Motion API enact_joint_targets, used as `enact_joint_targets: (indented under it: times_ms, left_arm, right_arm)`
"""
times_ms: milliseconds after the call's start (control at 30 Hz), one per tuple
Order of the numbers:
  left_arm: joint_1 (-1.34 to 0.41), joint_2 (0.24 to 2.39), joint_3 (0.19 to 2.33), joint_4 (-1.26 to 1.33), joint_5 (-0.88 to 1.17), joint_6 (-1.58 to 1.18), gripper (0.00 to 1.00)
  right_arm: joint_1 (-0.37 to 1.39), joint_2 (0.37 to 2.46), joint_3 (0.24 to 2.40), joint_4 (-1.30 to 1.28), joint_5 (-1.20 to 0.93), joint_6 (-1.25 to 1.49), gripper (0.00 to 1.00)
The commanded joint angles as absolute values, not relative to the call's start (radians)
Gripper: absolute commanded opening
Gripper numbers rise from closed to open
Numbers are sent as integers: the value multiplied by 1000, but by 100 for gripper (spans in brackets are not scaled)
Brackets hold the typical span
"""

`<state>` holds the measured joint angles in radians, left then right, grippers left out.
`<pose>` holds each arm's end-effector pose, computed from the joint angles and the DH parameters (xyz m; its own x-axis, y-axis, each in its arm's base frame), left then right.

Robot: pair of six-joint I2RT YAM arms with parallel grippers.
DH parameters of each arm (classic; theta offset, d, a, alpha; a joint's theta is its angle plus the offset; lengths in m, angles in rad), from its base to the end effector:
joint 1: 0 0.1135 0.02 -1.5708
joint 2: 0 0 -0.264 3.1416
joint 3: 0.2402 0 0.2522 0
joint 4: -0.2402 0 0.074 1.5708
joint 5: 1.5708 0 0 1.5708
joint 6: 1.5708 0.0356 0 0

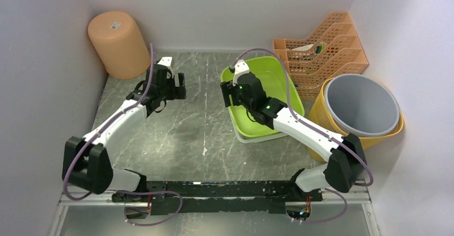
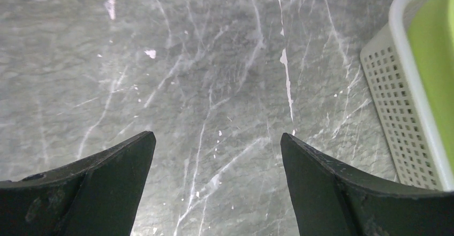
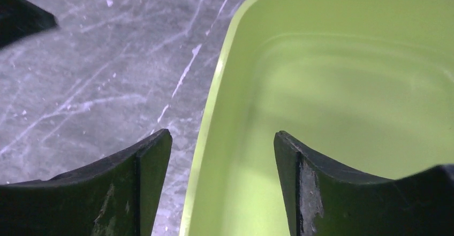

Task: Turn the large container upside down

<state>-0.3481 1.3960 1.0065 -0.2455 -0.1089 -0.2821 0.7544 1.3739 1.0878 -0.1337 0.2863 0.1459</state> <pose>0.2942 -0.1026 0.2711 -0.6071 -0.0741 -0.7912 0.0915 0.9825 -0.1622 0.2394 0.2112 0.3167 -0.3620 -0.1489 -0.9202 -0.4209 0.9069 0.0189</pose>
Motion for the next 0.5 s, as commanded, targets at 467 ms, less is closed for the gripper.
enact_joint_targets:
  times_ms: [467]
  left_arm:
    - [-350,1177,1018,-404,-280,-287,100]
  right_arm:
    - [780,1525,1059,-206,298,202,48]
